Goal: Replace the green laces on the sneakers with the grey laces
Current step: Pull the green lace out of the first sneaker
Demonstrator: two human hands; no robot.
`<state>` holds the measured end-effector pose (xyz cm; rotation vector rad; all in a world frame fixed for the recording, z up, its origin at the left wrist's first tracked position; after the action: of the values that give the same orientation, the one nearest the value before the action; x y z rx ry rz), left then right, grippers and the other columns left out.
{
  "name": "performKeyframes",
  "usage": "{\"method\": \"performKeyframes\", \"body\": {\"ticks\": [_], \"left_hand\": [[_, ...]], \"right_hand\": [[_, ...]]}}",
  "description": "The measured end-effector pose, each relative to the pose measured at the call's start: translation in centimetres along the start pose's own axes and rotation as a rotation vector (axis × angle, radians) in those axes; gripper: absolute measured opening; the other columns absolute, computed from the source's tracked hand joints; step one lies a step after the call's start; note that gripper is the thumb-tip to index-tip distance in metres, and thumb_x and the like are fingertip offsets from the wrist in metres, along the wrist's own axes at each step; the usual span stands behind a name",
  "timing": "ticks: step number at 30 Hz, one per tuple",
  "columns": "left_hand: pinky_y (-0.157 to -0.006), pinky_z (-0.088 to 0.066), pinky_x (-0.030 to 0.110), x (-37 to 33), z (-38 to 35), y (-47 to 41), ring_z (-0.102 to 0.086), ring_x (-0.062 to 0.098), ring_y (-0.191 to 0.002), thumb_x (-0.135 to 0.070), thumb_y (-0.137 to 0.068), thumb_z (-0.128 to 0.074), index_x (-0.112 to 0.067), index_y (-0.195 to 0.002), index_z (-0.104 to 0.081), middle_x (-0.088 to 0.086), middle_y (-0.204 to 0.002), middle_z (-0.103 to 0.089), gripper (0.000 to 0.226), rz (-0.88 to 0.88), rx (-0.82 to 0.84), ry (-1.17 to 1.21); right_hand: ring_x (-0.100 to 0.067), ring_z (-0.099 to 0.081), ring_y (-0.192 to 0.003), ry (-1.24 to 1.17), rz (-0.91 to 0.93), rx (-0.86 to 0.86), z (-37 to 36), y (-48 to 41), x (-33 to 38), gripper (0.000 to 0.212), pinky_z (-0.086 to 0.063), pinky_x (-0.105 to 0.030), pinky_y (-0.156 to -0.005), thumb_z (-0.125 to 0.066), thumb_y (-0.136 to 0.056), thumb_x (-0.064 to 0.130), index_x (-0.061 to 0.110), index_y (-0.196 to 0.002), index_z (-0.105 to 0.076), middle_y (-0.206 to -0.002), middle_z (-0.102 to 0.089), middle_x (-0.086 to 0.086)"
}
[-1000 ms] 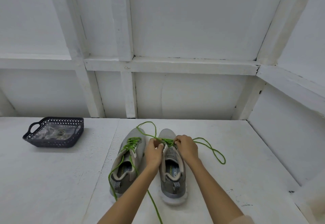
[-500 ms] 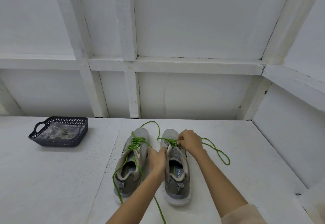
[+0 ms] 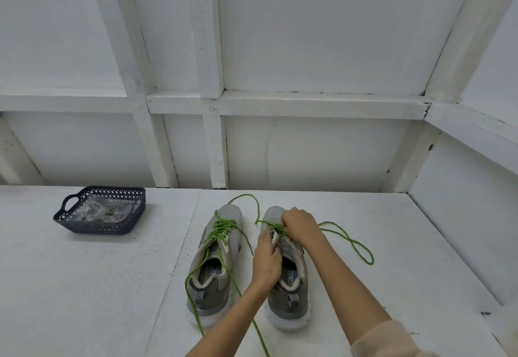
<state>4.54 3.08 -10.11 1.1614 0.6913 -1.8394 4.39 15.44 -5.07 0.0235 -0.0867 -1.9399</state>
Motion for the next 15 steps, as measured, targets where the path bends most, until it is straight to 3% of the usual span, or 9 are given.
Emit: {"method": "performKeyframes", "body": {"ticks": [6,9,11,15], "left_hand": [[-0.097,-0.043,0.040,0.2,-0.1,-0.1,-0.054,0.026,-0.112,-0.001,-0.094,-0.041,-0.008,-0.123,-0.051,0.009,-0.122,-0.058,0.032,-0.014,0.003,-0.001],[-0.097,-0.043,0.043,0.6,-0.3,-0.3,-0.054,0.027,-0.112,-0.003,-0.094,-0.042,-0.007,-0.123,-0.052,0.010,-0.122,-0.058,0.031,-0.005,0.007,0.004],[-0.098,-0.043,0.042,0.5,-0.3,-0.2,-0.054,0.025,-0.112,-0.002,-0.093,-0.042,-0.010,-0.125,-0.052,0.008,-0.123,-0.058,0.034,-0.012,0.003,0.006],[-0.096,-0.043,0.039,0.4,-0.3,-0.1,-0.054,0.024,-0.110,-0.002,-0.094,-0.042,-0.010,-0.122,-0.053,0.007,-0.120,-0.058,0.032,-0.026,-0.007,0.010]], "right_hand": [[-0.029,-0.048,-0.077,-0.204,-0.030,0.012,-0.2,-0.3,-0.6,0.006,-0.034,-0.033,-0.059,-0.037,-0.096,0.010,0.009,-0.097,-0.043,-0.105,-0.060,-0.019],[-0.030,-0.059,-0.087,-0.419,-0.100,0.007,-0.2,-0.5,-2.1,0.018,-0.045,-0.036,-0.073,-0.044,-0.097,0.011,0.002,-0.100,-0.059,-0.104,-0.066,-0.016],[-0.026,-0.062,-0.093,-0.495,-0.084,0.028,-0.1,-0.4,-2.8,0.015,-0.048,-0.033,-0.080,-0.056,-0.092,0.006,0.002,-0.098,-0.068,-0.102,-0.069,-0.013],[-0.023,-0.062,-0.085,-0.463,-0.075,0.040,-0.5,0.0,-2.7,0.007,-0.047,-0.028,-0.072,-0.070,-0.081,0.010,0.008,-0.088,-0.070,-0.094,-0.070,-0.010]]}}
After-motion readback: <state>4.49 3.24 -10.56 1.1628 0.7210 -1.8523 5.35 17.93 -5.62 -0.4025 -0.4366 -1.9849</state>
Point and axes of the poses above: each hand's wrist, its own y-axis away from the middle knuckle, its own z-axis out of the back of the hand, x = y × z, the point moved 1 cm from there along -y, towards the middle knuckle
